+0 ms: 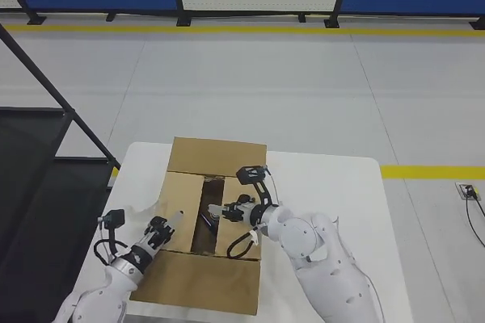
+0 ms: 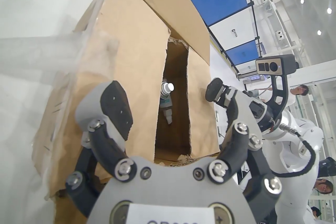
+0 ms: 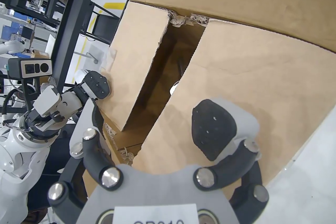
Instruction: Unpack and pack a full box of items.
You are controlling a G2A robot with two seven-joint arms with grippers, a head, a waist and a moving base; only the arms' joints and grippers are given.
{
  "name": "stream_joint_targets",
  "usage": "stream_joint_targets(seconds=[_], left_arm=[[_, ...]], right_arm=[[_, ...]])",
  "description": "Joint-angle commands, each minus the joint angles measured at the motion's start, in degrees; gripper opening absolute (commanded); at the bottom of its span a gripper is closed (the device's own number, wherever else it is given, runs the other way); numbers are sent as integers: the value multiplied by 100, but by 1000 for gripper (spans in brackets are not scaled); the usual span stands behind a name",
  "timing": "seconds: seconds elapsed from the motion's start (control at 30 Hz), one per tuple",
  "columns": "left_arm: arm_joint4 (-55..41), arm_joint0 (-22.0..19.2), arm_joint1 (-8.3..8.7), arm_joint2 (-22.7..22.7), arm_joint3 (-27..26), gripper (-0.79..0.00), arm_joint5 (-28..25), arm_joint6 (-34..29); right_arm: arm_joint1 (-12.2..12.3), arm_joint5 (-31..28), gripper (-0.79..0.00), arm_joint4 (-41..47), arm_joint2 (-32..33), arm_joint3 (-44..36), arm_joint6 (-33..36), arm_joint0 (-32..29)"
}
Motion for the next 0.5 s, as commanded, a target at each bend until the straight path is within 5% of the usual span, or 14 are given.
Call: stream_joint_targets(seconds=[0.0,0.27,0.47], left_arm=[[-83,72,7,-96,-122,0,-34,-39],[-725,446,74,-913,-759,0,-269,-528],[-1102,792,191,-2070,-515,0,-658,-1494]], right_arm=[[10,-69,0,57,7,-32,-39,3],[71,-387,0,315,134,-489,-248,-118],[121,-386,0,178,163,-809,-27,-167]])
